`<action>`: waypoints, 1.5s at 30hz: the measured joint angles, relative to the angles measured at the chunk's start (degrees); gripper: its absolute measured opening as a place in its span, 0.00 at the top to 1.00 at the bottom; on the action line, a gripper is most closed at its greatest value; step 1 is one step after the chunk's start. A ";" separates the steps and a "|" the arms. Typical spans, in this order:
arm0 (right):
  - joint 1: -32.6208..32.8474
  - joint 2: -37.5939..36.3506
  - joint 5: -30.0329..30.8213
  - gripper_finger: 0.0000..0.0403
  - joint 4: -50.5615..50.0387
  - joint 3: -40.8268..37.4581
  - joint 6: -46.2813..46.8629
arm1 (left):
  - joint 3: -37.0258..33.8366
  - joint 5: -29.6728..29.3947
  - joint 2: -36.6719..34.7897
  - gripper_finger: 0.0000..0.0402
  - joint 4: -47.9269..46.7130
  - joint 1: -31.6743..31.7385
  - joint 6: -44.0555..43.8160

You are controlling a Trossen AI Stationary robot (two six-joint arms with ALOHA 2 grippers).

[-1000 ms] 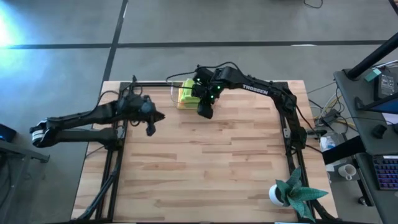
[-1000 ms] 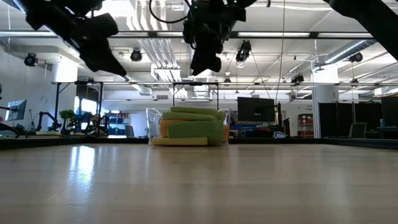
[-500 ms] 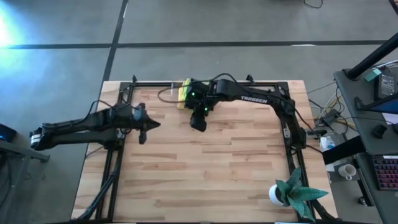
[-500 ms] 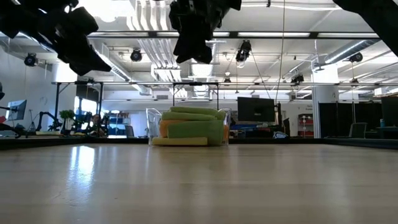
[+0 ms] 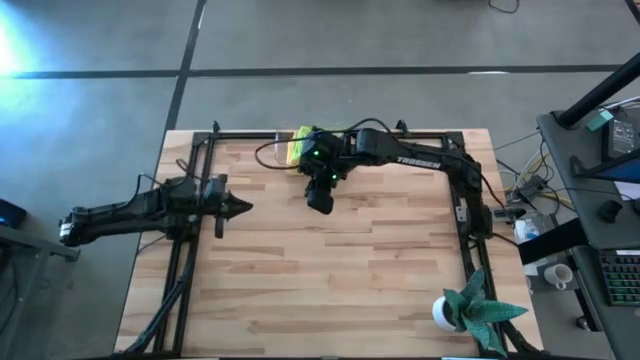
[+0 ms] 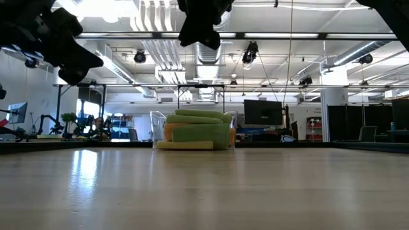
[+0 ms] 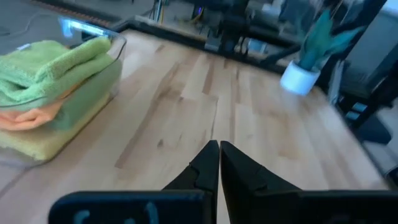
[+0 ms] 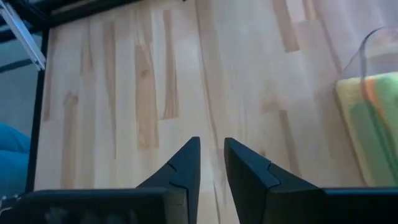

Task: Fold microfiber towels
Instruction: Return to Home Position

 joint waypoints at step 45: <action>-0.07 -39.45 4.71 0.84 -2.27 -26.22 -9.46 | -14.95 -3.84 -11.82 1.00 17.81 -0.10 -5.00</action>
